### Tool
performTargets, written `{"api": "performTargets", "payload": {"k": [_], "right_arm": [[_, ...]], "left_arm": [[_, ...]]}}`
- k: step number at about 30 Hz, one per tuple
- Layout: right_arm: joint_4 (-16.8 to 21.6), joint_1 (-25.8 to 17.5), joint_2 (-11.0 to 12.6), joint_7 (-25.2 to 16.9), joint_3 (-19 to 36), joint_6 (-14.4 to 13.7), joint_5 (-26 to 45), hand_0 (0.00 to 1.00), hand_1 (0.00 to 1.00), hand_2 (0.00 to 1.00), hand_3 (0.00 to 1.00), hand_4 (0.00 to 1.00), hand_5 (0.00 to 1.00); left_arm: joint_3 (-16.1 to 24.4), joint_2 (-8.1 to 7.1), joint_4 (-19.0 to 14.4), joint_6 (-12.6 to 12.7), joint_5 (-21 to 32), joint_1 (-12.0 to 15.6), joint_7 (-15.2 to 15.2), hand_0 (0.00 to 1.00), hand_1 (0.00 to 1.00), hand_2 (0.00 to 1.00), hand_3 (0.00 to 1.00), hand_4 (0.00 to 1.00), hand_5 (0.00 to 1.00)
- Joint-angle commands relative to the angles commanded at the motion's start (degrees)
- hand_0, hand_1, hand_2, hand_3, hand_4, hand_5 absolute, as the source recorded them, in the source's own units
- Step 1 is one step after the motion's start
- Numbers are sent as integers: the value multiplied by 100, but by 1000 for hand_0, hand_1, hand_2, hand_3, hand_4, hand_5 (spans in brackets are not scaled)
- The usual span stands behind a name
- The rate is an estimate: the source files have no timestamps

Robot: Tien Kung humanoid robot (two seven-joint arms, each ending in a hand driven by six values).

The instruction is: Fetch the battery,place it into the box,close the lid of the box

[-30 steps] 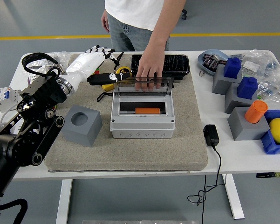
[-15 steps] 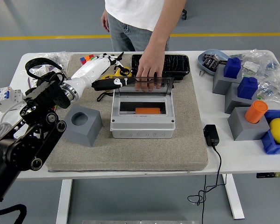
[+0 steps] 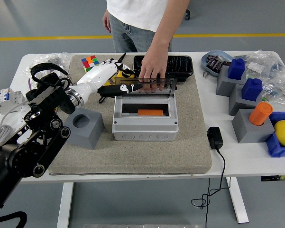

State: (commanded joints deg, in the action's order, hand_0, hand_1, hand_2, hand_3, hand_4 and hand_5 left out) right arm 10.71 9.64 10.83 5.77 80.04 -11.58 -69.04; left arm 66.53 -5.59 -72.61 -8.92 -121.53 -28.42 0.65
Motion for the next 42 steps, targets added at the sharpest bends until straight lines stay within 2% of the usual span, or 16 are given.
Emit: {"api": "performTargets", "payload": {"k": [16,34,42], "right_arm": [[-1,23,-3,-10,73,-3,-35,998,974,877,857,998,998],[-6,33,6,-10,162,0,-89,998,974,877,857,998,998],[-9,25,15,-8,145,0,-79,998,974,877,857,998,998]], "left_arm": [[-503,-106,-310,-42,249,45,-129,998,978,730,731,998,998],[-1267,-307,-527,-21,663,74,-151,998,972,730,727,998,998],[-1407,-359,-622,-71,838,116,-153,998,973,730,723,998,998]]}}
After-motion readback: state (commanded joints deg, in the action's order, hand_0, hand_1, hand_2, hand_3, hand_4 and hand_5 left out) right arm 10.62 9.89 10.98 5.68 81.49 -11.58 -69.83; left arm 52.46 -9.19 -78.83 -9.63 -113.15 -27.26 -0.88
